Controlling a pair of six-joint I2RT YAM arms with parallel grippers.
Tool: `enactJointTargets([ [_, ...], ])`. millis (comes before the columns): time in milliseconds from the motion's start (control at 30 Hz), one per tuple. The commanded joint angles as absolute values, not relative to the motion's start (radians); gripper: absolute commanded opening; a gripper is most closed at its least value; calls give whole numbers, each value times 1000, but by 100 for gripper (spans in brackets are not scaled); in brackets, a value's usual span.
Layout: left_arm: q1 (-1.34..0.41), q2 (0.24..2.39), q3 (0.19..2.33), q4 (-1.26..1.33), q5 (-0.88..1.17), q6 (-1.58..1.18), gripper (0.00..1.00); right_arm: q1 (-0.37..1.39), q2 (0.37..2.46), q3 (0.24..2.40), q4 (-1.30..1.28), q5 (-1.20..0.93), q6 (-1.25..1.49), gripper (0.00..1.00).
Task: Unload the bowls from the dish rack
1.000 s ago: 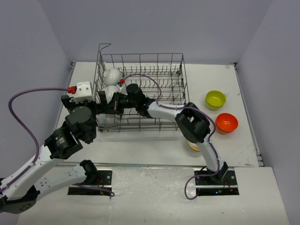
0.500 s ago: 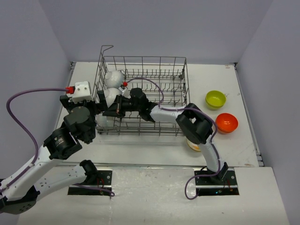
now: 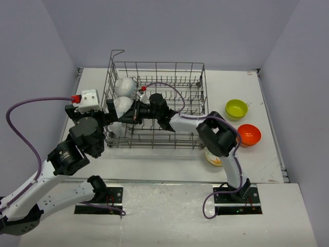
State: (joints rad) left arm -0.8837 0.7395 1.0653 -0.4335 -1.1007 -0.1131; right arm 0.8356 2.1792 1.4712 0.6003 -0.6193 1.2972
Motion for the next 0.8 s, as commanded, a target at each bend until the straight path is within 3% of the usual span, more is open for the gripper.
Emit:
enactJointTargets([
  [0,-873,742,1074,-403,-1109,-133,100,813,2065,1470,706,-655,1285,0],
  [500,-871,736,1092,-414,-1117,-179,100,775,2000,1453,833,-747,1264,0],
  [767,-870,710,1089,-397,-1138,-202,100,762,1898,1447,779,-788,1172,0],
])
